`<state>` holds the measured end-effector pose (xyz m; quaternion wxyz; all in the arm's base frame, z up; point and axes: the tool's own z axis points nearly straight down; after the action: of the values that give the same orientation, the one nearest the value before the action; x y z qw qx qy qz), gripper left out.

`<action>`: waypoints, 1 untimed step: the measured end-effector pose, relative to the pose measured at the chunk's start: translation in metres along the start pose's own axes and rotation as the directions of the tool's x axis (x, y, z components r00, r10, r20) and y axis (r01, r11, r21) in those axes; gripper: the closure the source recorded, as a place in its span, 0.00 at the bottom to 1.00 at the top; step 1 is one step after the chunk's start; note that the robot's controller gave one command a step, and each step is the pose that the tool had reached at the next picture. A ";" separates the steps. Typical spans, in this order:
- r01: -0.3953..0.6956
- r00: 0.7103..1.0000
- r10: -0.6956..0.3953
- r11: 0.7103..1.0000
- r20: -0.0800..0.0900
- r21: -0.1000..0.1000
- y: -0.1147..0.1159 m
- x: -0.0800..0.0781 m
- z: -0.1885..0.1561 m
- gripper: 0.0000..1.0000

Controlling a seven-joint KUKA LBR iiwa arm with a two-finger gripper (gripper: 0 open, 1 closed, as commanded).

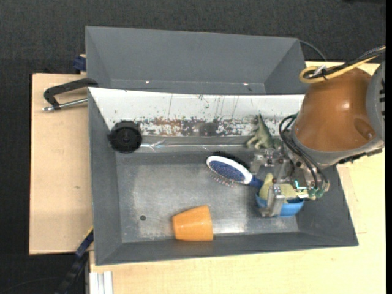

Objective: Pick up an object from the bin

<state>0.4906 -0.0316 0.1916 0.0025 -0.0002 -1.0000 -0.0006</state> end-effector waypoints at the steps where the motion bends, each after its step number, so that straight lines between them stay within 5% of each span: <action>1: 0.107 0.994 -0.107 0.994 0.011 0.002 -0.029 -0.099 0.070 0.00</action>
Offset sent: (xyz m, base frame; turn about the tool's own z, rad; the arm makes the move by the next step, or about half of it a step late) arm 0.0963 -0.0292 -0.0688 -0.1078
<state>0.5895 -0.0610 0.1208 -0.0032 0.0535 -0.9986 0.0002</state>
